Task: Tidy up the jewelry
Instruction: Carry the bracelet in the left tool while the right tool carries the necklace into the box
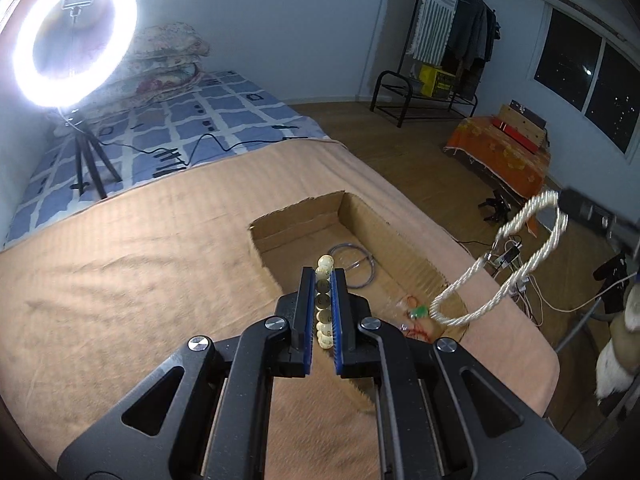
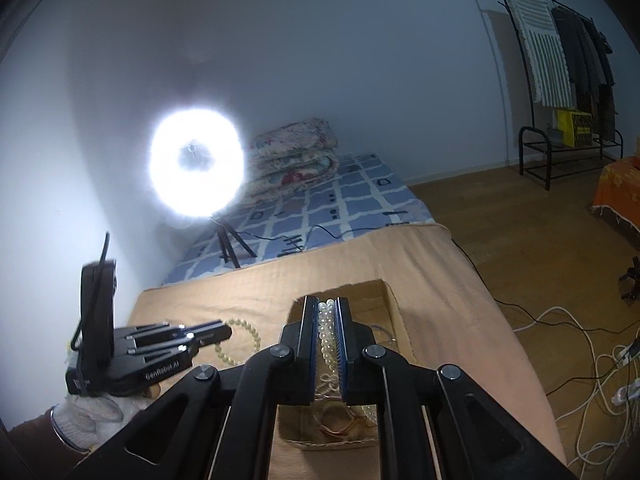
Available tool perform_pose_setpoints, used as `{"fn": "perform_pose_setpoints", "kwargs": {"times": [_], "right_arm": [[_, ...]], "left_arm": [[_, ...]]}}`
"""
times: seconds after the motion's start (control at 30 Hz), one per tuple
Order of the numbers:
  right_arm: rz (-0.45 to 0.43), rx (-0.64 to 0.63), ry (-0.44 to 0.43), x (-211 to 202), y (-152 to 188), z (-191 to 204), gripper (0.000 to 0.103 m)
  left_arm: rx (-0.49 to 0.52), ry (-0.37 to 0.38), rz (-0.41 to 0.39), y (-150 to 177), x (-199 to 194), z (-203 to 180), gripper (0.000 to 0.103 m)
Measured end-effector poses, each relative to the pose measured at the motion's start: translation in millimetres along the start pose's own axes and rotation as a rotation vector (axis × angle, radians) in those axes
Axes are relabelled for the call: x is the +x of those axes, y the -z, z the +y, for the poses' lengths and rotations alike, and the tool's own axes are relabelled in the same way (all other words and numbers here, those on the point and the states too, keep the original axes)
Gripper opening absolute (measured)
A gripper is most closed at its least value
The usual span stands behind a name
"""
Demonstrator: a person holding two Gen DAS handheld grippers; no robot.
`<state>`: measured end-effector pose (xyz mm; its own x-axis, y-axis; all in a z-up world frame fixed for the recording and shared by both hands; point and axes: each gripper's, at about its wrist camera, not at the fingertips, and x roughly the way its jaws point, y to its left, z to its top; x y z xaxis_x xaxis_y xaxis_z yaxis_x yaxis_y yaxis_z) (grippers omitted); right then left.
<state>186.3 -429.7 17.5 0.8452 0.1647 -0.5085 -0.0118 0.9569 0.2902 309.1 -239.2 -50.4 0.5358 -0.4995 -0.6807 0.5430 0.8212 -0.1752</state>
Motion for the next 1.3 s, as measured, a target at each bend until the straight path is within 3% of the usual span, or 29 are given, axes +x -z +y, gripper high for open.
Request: {"fn": "perform_pose_setpoints", "kwargs": {"times": [0.5,0.93,1.3], "right_arm": [[0.101,-0.015,0.055,32.3,26.4,-26.5,0.005],[0.171,0.004,0.061,49.6,47.5,-36.2,0.005],[0.224,-0.010,0.070,62.0,63.2,-36.0,0.005]], "left_arm": [[-0.028,-0.009,0.047,-27.6,77.4,-9.7,0.005],[-0.020,-0.067,0.127,-19.3,137.5,-16.8,0.005],[0.008,-0.106,0.160,-12.4,158.2,-22.2,0.005]]}}
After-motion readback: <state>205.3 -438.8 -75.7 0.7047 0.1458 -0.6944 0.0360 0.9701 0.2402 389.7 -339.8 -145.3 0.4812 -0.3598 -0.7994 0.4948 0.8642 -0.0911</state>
